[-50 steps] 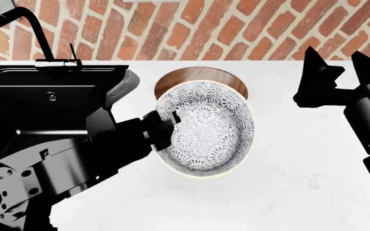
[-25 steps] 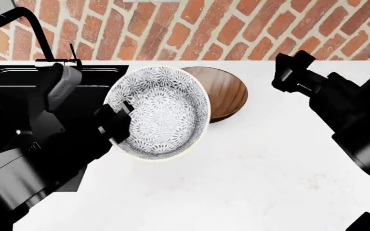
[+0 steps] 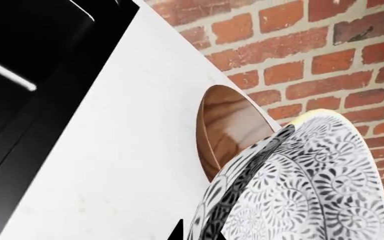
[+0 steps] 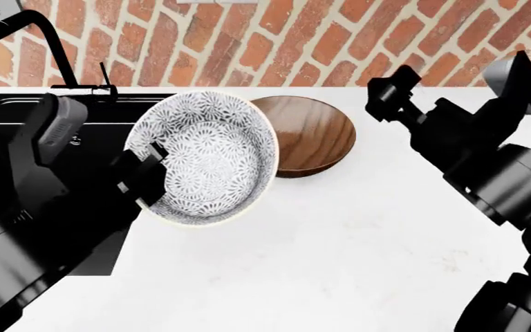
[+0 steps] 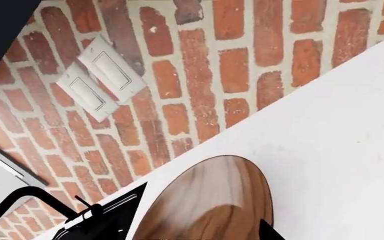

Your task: Stack the bowls in the sink.

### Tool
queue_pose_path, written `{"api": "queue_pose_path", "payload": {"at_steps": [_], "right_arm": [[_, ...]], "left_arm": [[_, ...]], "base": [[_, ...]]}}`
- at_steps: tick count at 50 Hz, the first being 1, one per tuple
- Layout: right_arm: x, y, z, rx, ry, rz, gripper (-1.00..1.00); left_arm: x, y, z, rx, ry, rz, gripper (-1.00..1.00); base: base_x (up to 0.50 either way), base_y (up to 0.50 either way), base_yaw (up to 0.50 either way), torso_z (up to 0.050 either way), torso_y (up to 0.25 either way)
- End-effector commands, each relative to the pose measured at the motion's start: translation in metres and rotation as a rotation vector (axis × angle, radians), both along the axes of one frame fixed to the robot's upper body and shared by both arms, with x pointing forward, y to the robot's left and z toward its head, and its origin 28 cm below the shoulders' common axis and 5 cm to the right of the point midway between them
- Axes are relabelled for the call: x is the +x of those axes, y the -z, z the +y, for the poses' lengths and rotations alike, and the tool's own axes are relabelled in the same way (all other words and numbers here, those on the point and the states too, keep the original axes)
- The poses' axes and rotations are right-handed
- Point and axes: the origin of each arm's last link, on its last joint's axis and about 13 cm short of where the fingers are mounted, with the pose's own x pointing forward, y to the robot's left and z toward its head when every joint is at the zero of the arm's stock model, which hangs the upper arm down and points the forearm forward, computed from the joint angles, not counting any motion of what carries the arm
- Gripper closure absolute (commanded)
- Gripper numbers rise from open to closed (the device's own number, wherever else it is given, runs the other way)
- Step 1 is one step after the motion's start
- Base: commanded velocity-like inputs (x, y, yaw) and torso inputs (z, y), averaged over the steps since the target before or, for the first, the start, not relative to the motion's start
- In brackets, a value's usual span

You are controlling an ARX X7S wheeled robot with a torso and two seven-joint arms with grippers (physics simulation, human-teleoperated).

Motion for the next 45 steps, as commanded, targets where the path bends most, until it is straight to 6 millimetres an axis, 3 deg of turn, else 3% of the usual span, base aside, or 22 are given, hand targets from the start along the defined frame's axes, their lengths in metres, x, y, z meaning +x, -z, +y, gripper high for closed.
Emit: {"api": "queue_pose_path", "payload": {"at_steps": [1,18,30,45], "right_arm": [[0.017,0.009,0.005,0.061,-0.001,0.078,-1.00],[0.036,0.021,0.008,0.070,0.005,0.138,-1.00],[0.031,0.017,0.006,0.059,0.007,0.119,-1.00],[0.038,0.026,0.000,0.042,0.054,0.141,-1.00]], "left_arm": [[-0.002,-0.002,0.005,-0.018,-0.030,-0.003,1.00],[-0.004,-0.003,0.008,-0.020,-0.053,-0.009,1.00],[-0.005,-0.002,0.008,-0.021,-0.053,-0.007,1.00],[0.001,0.002,0.006,-0.020,-0.034,0.001,1.00]], "base": [[0.00,0.00,0.00,0.000,0.000],[0.00,0.00,0.00,0.000,0.000],[0.00,0.00,0.00,0.000,0.001],[0.00,0.00,0.00,0.000,0.000]]}}
